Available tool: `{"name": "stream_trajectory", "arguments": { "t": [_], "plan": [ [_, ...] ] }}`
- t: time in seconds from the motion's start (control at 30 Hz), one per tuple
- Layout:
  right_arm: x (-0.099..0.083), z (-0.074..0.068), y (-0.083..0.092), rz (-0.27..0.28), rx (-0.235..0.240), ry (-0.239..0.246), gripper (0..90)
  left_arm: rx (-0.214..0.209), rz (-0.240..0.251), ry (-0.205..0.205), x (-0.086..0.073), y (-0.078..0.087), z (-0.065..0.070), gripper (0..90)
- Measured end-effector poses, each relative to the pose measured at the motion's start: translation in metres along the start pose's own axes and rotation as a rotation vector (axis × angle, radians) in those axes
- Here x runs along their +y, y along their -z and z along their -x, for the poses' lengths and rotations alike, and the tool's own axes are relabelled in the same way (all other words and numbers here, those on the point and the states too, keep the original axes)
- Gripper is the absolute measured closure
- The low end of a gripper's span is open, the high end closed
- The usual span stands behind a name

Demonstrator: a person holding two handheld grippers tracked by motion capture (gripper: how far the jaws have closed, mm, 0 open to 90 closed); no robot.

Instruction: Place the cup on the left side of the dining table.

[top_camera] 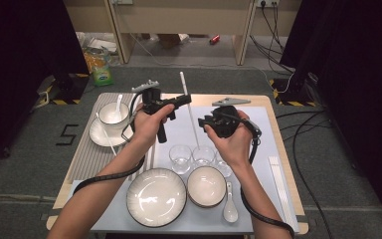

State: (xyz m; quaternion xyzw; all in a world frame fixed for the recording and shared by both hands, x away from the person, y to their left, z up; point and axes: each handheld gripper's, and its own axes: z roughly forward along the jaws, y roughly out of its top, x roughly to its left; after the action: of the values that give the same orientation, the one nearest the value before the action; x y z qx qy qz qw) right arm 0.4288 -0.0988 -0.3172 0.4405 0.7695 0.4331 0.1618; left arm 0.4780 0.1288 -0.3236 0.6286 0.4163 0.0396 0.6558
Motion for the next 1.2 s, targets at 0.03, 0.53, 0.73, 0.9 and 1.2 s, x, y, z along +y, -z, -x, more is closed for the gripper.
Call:
{"name": "stream_trajectory", "arguments": {
  "t": [0.03, 0.53, 0.73, 0.9, 1.2],
  "plan": [
    [-0.001, 0.002, 0.001, 0.007, -0.003, 0.000, 68.4, 0.002, 0.004, 0.000, 0.000, 0.001, -0.001, 84.0],
    [-0.010, 0.021, 0.013, 0.014, -0.053, -0.022, 64.7, 0.032, 0.038, 0.006, 0.003, 0.019, -0.012, 84.0],
    [-0.015, 0.029, 0.016, 0.021, -0.065, -0.040, 62.8, 0.038, 0.054, 0.007, 0.006, 0.025, -0.013, 84.0],
    [-0.018, 0.034, 0.018, 0.024, -0.074, -0.043, 62.4, 0.039, 0.068, 0.005, 0.007, 0.029, -0.015, 84.0],
    [-0.023, 0.039, 0.021, 0.030, -0.094, -0.043, 60.7, 0.052, 0.081, 0.007, 0.008, 0.036, -0.018, 84.1]
  ]
}}
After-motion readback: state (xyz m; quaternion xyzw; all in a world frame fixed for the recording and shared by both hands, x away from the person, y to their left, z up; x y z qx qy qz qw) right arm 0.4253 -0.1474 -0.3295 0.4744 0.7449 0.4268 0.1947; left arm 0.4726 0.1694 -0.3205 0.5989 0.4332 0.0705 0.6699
